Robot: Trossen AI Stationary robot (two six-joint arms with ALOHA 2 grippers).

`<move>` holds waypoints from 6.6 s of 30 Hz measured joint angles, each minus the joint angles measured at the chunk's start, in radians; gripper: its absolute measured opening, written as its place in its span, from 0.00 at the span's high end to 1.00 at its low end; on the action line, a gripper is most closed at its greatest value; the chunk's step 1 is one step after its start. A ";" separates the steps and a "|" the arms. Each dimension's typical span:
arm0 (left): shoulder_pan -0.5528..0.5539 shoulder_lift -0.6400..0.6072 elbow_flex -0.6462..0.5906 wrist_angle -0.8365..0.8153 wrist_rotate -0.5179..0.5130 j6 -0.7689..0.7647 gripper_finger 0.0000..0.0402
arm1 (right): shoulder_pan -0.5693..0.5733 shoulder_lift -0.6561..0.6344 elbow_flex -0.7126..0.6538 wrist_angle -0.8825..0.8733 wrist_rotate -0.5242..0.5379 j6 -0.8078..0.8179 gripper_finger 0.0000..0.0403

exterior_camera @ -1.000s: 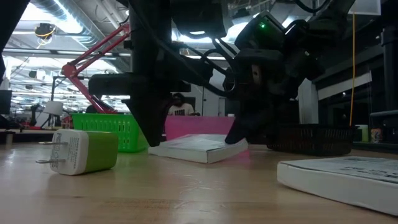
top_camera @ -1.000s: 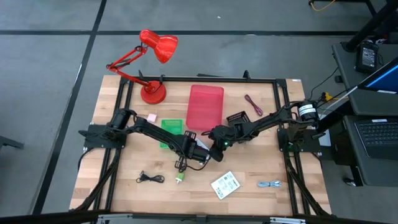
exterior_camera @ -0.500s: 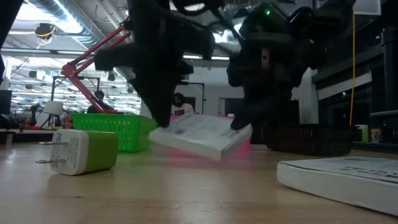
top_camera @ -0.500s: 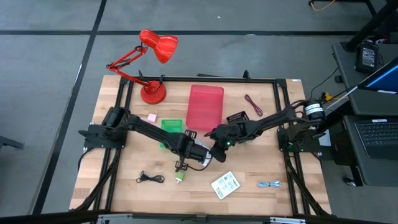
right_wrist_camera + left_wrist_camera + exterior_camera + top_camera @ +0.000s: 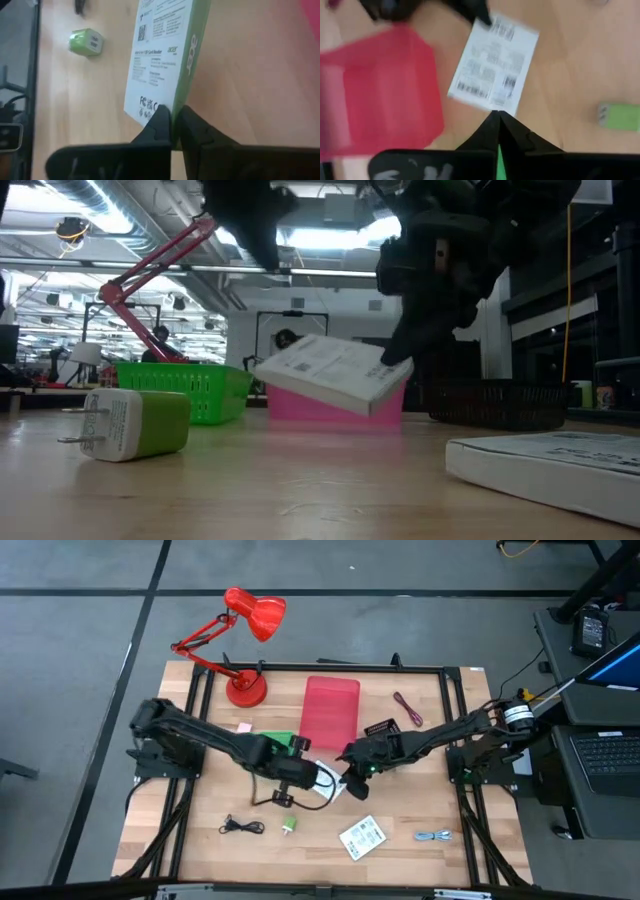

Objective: Pick and place items into bin
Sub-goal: Put the top white card reader box into the black bin, then put the pink charger cable into the pink bin

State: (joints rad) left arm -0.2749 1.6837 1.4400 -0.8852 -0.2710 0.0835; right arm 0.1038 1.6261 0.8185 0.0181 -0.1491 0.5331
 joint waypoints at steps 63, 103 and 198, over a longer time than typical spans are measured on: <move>-0.055 -1.076 -1.090 0.887 -0.131 0.017 0.99 | -0.088 -0.180 -0.153 0.408 0.235 -0.260 0.99; -0.055 -1.075 -1.090 0.914 -0.158 0.017 0.99 | -0.088 -0.606 -0.002 -0.755 0.456 0.149 0.99; -0.055 -1.075 -1.090 0.916 -0.158 0.017 0.99 | -0.087 -0.564 -0.073 -0.489 0.377 -0.018 0.92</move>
State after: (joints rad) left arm -0.3294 0.6083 0.3500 0.0303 -0.4290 0.1002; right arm 0.0170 1.0618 0.7452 -0.4707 0.2276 0.5150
